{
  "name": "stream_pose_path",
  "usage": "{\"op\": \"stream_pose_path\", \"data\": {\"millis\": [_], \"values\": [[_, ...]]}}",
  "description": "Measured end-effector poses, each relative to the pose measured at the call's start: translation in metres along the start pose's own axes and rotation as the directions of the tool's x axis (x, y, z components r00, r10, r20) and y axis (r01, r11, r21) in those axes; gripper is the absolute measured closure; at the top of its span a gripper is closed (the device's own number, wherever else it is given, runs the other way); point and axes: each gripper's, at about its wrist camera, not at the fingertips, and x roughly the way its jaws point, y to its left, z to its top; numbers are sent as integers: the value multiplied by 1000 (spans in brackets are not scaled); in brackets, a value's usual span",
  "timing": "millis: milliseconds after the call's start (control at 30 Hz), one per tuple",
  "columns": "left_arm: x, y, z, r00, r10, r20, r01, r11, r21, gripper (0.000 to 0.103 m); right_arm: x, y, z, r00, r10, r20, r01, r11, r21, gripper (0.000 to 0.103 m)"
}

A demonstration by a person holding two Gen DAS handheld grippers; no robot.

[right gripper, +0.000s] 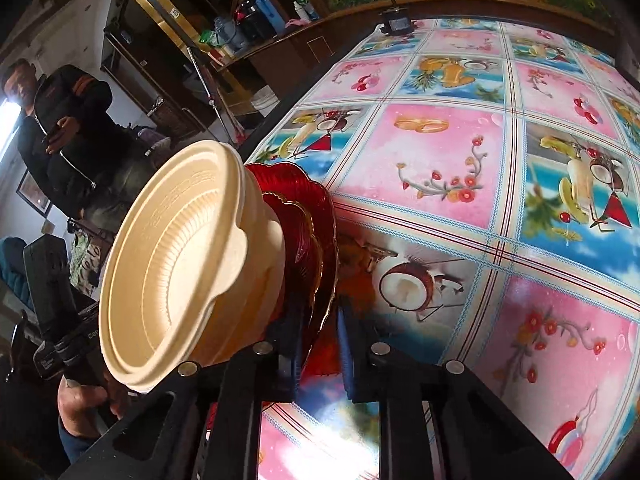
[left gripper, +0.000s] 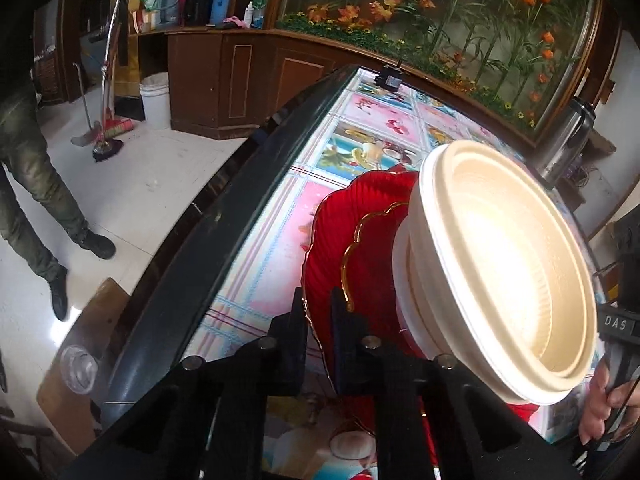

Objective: Organize plates and bowls

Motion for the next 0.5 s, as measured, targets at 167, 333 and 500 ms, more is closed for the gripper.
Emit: {"op": "stream_pose_path", "data": {"millis": [167, 333, 500], "values": [[0, -17, 6, 1000, -13, 5, 13, 1000, 24, 95, -12, -6, -3, 1000, -3, 19, 3, 1000, 11, 86], [8, -51, 16, 999, -45, 0, 45, 997, 60, 95, -37, -28, -7, 997, -19, 70, 16, 999, 51, 86], [28, -99, 21, 996, -90, -25, 92, 990, 103, 94, -68, -61, -12, 990, -61, 128, 47, 993, 109, 86]]}}
